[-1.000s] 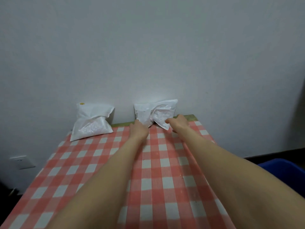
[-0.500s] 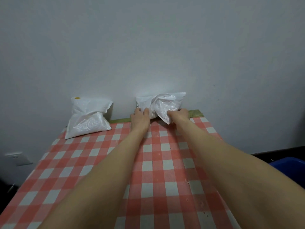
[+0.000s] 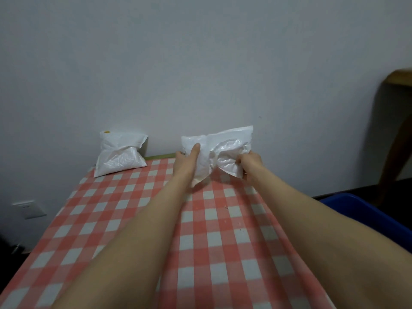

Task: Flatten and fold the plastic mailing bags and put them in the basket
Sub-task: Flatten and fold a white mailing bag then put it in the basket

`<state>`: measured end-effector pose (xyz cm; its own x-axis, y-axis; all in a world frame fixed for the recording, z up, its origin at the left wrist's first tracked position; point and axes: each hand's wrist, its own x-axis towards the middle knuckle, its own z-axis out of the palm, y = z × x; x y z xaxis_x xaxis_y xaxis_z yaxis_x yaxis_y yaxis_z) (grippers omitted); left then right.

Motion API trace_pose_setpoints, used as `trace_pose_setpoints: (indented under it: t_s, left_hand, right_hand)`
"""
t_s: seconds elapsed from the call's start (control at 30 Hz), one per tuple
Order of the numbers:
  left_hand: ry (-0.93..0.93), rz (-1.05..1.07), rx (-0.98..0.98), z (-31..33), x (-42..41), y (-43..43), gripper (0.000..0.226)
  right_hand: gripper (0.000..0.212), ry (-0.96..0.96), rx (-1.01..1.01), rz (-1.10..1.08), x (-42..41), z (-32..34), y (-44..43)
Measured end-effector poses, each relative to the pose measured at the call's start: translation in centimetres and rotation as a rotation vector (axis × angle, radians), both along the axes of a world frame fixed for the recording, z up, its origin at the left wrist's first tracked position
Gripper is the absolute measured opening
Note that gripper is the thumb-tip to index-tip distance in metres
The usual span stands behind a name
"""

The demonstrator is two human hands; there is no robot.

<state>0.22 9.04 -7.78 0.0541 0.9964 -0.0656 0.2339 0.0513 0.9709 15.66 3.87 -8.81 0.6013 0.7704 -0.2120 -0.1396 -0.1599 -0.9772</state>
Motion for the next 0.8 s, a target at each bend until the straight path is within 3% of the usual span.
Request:
trace_pose_setpoints:
  t_s: [0.2,0.3,0.4,0.47,0.6,0.7,0.8]
  left_hand:
    - [0.005,0.125,0.090,-0.6,-0.7,-4.5,0.052]
    - [0.017,0.135,0.111,-0.5,-1.0,-7.0,0.048]
    - [-0.004,0.132,0.074,0.0,-1.7,-8.9,0.049]
    - [-0.043,0.116,0.055,0.5,-2.3,-9.3,0.056]
    - [-0.079,0.109,-0.016,1.1,-2.7,-10.3,0.091]
    - [0.038,0.163,0.047,1.5,-2.7,-10.8,0.094]
    - [-0.045,0.141,-0.032,1.6,-2.9,-10.5,0.104]
  right_hand:
    - [0.010,0.068,-0.059,0.096,-0.4,0.3,-5.6]
    - [0.023,0.184,-0.076,0.179,-1.0,0.1,-8.4]
    - [0.009,0.103,-0.064,0.123,-1.0,-0.1,-10.2]
    - [0.008,0.069,-0.019,0.095,-0.6,0.5,-11.2]
    - [0.014,0.075,0.043,0.107,-0.3,1.6,-12.8]
    - [0.018,0.116,0.067,0.168,-0.7,1.8,-13.5]
    - [0.017,0.193,0.111,0.177,-0.8,2.0,-13.7]
